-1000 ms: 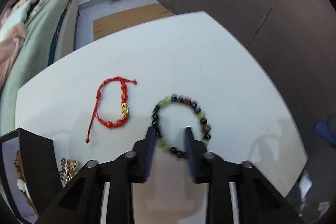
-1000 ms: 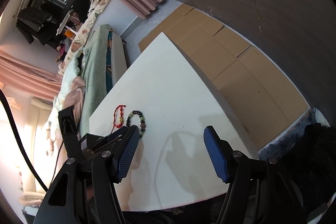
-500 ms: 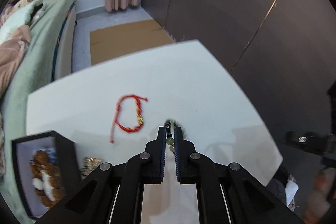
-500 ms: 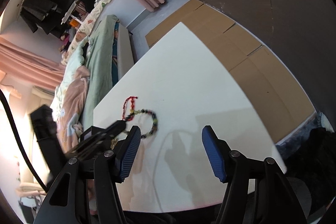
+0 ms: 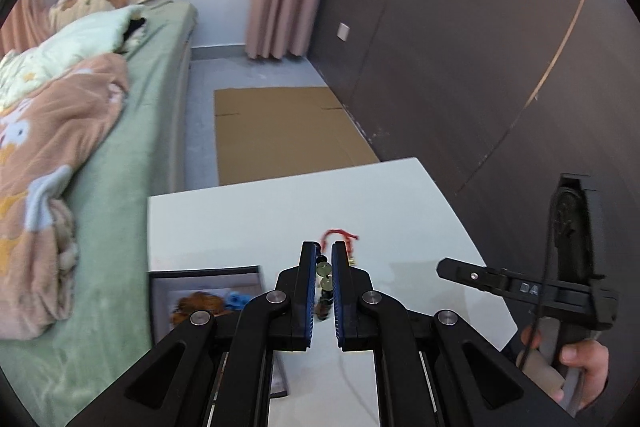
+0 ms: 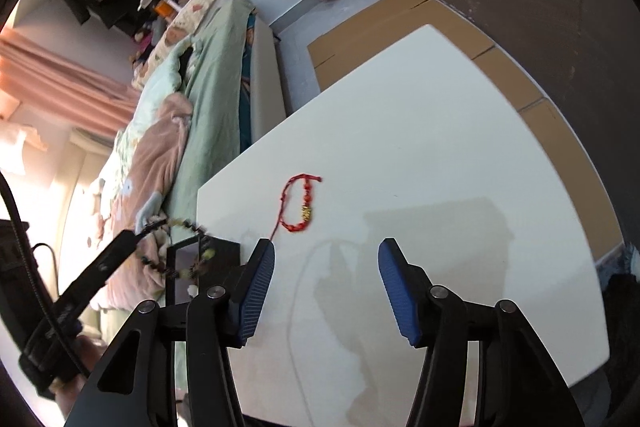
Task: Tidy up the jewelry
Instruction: 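Drop the bead bracelet into the box with the left gripper while the right grasps the red string bracelet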
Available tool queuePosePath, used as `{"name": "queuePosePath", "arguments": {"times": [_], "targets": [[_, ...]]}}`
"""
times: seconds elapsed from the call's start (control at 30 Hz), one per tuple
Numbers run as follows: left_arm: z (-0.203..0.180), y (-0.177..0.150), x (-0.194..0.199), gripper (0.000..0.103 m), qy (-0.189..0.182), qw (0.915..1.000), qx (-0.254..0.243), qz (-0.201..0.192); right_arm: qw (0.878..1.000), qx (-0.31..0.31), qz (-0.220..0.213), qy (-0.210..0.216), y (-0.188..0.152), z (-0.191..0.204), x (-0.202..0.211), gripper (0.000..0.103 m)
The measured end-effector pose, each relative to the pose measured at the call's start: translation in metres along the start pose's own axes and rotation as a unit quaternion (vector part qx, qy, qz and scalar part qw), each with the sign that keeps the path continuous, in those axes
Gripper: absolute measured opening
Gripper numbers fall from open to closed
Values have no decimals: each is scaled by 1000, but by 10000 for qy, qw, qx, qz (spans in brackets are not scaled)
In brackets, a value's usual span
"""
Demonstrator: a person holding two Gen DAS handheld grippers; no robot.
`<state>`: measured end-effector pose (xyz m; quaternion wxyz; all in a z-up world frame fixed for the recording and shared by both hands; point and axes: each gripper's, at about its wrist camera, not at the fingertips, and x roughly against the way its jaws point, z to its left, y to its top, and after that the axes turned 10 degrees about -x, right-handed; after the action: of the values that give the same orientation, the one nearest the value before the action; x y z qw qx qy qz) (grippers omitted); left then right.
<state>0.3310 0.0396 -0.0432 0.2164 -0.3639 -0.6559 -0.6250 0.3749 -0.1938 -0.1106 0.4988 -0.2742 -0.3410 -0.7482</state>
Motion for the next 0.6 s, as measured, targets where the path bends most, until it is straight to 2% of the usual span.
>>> {"name": "queuePosePath", "arguments": {"times": [0.13, 0.27, 0.4, 0.6], "targets": [[16, -3, 8, 7, 123, 9999, 117, -27, 9996, 188, 128, -147, 6, 15, -17, 49], [31, -11, 10, 7, 208, 9995, 239, 5, 9981, 406, 226, -395, 12, 29, -37, 47], [43, -20, 11, 7, 240, 9991, 339, 52, 9949, 657, 391, -659, 13, 45, -61, 38], [62, -27, 11, 7, 256, 9983, 500, 134, 9902, 771, 471, -1065, 8, 54, -91, 37]]}}
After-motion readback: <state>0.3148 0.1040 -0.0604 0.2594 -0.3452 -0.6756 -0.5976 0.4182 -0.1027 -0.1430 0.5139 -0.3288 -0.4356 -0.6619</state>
